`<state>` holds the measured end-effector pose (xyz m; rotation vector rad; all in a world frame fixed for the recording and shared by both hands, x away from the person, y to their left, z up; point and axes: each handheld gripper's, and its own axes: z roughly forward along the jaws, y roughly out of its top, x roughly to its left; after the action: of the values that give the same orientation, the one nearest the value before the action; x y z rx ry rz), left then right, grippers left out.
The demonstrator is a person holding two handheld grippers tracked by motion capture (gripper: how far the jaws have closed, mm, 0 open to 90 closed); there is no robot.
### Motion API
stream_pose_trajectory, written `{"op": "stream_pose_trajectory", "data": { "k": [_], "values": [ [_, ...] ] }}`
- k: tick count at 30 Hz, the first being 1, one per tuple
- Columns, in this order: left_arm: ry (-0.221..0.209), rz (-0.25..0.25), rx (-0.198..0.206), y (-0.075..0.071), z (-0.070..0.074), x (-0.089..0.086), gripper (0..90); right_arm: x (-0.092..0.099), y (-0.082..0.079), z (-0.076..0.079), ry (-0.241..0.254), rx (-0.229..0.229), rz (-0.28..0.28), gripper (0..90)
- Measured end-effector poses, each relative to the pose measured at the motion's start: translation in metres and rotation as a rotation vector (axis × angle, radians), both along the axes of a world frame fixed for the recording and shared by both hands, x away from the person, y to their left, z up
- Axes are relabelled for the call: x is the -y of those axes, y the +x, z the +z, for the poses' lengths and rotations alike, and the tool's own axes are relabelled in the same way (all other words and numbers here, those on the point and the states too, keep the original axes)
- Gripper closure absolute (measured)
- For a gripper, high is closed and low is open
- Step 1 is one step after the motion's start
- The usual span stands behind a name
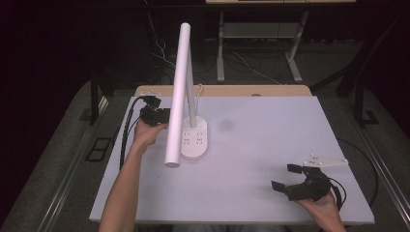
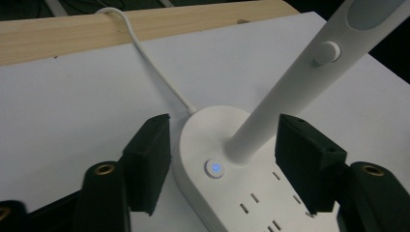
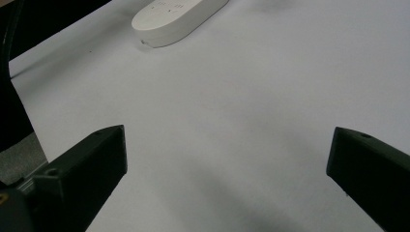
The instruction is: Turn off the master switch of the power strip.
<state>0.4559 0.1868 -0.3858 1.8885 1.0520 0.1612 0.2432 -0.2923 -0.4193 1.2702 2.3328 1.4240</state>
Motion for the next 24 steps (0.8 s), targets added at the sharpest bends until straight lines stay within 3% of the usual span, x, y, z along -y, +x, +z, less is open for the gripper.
{"op": "stream_pose_trajectory", "data": {
  "k": [5, 14, 20, 24],
  "values": [
    [-0.016, 0.019, -0.003, 0.001, -0.002, 0.000, 49.6, 0.000, 0.000, 0.000, -0.002, 0.003, 0.000, 0.0],
    [-0.005, 0.010, 0.004, 0.003, -0.006, 0.004, 72.8, 0.000, 0.000, 0.000, -0.005, -0.008, 0.002, 0.0],
    [0.001, 0.011, -0.015, 0.006, -0.011, 0.007, 88.1, 0.000, 0.000, -0.001, -0.008, -0.003, 0.004, 0.0],
    [0.015, 0.004, -0.024, 0.007, -0.015, 0.009, 90.0, 0.000, 0.000, -0.001, -0.005, -0.002, 0.003, 0.0]
  ]
}}
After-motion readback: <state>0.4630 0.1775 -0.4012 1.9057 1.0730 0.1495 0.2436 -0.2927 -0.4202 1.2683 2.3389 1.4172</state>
